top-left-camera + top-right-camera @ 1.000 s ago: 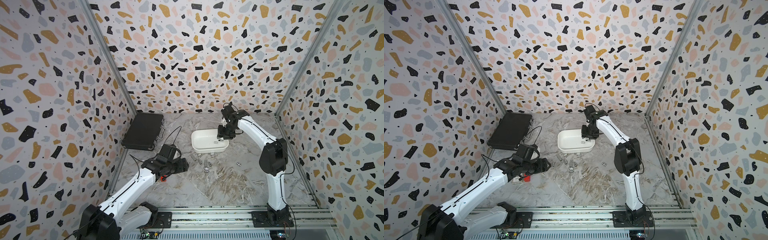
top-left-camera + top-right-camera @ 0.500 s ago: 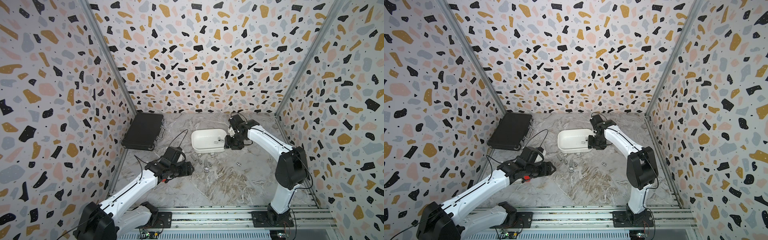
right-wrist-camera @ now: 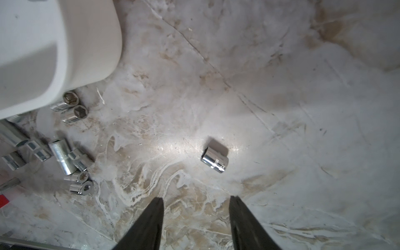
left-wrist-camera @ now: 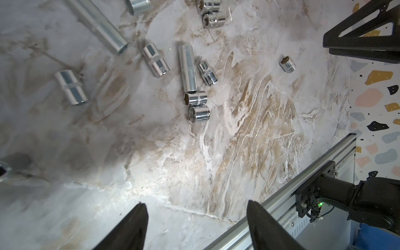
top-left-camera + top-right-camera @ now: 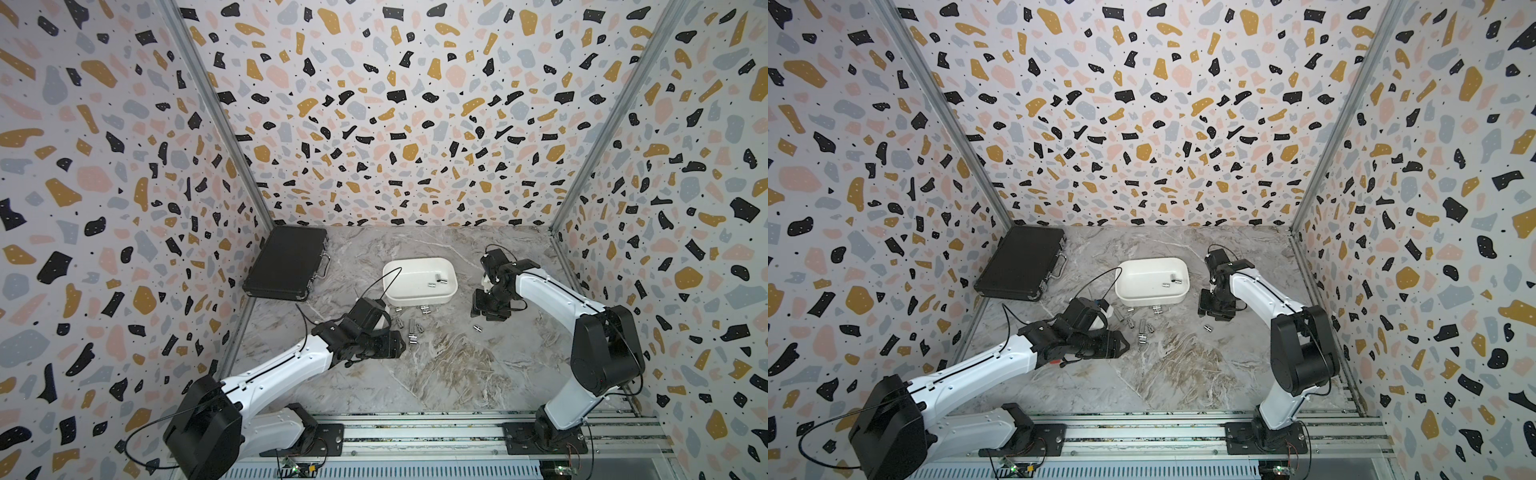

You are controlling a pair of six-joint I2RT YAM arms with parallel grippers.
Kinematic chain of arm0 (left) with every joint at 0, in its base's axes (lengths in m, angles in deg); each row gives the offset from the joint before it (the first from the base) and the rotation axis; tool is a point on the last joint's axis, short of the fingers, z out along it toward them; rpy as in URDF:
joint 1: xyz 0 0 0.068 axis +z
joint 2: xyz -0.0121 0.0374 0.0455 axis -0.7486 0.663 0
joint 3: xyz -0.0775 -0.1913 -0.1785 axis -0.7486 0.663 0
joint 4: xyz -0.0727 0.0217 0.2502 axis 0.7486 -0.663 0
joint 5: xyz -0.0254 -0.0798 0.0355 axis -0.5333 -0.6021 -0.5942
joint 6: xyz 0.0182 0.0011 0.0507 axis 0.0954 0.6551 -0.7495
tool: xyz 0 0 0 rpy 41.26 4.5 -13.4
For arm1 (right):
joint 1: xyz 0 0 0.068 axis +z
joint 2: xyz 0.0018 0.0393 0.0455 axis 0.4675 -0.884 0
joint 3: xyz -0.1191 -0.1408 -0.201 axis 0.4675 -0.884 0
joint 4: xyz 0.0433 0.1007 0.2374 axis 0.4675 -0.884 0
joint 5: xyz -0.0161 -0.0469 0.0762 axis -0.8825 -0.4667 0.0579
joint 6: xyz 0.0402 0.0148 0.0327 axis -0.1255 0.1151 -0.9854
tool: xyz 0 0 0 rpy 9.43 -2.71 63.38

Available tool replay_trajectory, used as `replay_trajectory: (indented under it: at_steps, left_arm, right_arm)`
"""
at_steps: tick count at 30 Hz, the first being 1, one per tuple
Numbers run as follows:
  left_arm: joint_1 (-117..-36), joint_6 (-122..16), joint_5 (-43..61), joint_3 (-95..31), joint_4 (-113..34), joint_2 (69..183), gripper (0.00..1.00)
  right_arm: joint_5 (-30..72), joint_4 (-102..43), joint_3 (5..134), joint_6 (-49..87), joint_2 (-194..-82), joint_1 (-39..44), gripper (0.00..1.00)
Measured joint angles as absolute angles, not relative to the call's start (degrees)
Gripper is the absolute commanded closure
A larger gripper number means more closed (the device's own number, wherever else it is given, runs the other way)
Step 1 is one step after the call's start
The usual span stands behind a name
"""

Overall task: Put the socket on the desktop into the storage box
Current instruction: Pick up the socket head at the center of the board.

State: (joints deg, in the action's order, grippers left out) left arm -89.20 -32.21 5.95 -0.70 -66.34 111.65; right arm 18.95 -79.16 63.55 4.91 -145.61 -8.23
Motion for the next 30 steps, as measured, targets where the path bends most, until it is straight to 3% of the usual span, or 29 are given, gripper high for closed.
replay_trajectory:
  at_steps: [11,30]
  left_arm:
    - [-93.9,-32.7,6.8,-4.2,-64.1,115.7,0.24]
    - [-94.7,-34.0,8.1,-4.8,-64.3,116.2,0.24]
  right_arm:
    - [18.7,-77.2,60.6,3.4,-145.6,-9.0,0.45]
    - [16.9,-75.5,60.6,-0.6,-151.2,-9.2,0.45]
